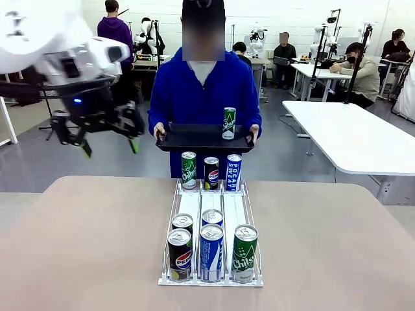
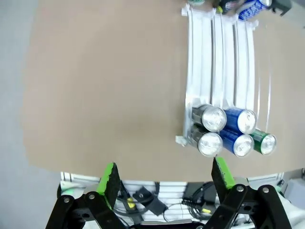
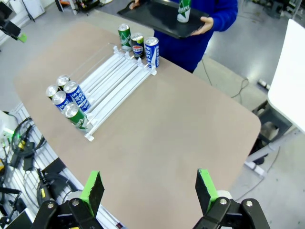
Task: Retrieve and hand over the desired beverage to the person.
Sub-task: Pick up another can of the same type that the person held from the Automatic Can Dispenser.
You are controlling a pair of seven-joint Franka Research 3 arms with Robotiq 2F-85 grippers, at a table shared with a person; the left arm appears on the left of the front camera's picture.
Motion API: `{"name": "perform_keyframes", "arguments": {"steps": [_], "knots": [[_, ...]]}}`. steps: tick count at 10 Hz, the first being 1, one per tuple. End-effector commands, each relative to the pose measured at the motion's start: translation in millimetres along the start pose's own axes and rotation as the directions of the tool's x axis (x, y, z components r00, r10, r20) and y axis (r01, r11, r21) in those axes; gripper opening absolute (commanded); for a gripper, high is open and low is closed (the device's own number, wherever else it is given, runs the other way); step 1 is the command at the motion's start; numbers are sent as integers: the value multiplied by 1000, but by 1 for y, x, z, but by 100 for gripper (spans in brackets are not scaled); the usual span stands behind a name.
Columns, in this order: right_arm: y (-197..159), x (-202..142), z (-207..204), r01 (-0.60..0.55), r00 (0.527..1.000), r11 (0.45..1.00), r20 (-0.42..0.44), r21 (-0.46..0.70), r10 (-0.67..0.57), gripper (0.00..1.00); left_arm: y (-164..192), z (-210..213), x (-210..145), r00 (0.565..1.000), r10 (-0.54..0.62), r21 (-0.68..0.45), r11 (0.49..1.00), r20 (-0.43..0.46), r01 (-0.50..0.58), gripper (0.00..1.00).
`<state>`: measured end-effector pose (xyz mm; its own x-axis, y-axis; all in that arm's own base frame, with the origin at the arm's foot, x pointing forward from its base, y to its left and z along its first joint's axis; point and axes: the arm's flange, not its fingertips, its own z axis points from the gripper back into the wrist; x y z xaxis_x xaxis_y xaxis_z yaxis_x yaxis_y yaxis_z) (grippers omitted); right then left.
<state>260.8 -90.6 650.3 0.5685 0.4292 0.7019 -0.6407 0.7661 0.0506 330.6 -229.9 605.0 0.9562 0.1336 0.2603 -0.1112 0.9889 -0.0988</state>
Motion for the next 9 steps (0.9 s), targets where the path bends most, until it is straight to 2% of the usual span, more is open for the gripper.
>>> {"name": "perform_keyframes", "arguments": {"steps": [1,2,3,4,9], "knots": [[-2,0,-2,5,1000,1000,-1,-5,-5,100,-32,8,19,993,-26,-14,1000,-117,24,100],[-2,0,-2,5,1000,1000,-1,-5,-5,100,-42,6,14,989,-73,-24,997,-129,70,100],[-2,0,-2,5,1000,1000,-1,-5,-5,100,-41,9,13,968,-182,-94,981,-174,167,100],[-2,0,-2,5,1000,1000,-1,-5,-5,100,-38,-2,6,994,-45,-14,999,-99,44,100],[-2,0,-2,5,1000,1000,-1,-5,-5,100,-38,-2,6,994,-45,-14,999,-99,44,100]]}}
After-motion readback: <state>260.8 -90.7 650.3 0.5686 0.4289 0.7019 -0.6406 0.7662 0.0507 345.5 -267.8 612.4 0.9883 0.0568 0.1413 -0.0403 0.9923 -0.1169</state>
